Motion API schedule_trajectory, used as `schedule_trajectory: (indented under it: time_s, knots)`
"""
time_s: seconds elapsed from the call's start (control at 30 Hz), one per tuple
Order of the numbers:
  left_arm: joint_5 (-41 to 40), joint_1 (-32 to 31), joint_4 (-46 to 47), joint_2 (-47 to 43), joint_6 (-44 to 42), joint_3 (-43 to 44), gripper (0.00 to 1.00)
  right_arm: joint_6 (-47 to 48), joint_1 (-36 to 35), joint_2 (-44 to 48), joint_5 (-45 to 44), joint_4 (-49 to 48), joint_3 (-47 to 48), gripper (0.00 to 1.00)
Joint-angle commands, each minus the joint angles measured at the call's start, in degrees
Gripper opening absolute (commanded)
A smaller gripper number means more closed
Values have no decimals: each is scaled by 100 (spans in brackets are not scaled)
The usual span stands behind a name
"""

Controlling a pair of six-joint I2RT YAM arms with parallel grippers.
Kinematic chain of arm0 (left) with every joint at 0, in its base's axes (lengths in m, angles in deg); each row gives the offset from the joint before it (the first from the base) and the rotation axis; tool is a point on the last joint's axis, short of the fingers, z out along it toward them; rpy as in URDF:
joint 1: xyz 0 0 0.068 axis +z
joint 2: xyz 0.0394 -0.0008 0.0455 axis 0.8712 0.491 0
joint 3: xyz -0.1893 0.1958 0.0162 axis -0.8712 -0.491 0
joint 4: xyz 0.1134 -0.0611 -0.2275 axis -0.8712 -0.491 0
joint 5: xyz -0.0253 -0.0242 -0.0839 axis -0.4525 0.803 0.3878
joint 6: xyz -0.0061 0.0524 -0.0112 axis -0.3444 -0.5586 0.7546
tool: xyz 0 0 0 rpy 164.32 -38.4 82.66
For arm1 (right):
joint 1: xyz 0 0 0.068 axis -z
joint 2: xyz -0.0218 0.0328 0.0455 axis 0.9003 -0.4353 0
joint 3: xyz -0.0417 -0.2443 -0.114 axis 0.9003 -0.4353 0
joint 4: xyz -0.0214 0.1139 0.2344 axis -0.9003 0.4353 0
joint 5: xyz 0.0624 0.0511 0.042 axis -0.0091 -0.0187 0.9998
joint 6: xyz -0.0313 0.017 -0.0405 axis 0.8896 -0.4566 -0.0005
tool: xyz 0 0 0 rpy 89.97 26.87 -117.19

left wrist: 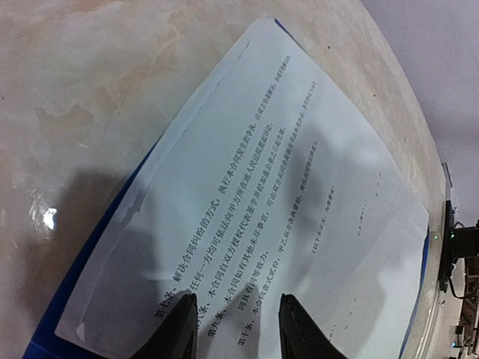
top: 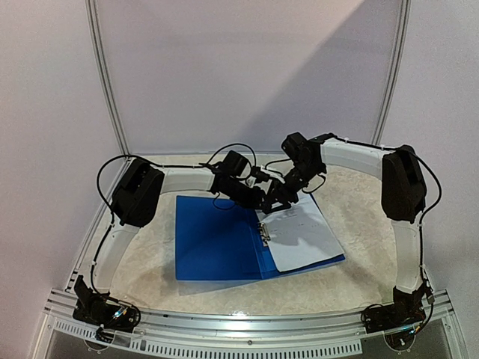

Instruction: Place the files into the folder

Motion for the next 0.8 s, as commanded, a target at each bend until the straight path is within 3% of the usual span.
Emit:
schedule_trajectory:
  time_s: [0.0,0.4,0.63,0.77]
  knots:
    - [-293,31,-579,343,-137,73,38,-194,-49,-222,606,129,-4,47]
    - [-222,34,-547,322,-161,70,38,71,-122,-469,527,467,-24,40]
    - [-1,13,-162,-49,-62,-129,40,146,-121,205,184,145,-730,41]
    - [155,5,228,-312,92,-242,48,67,-120,388,0,-67,-965,42]
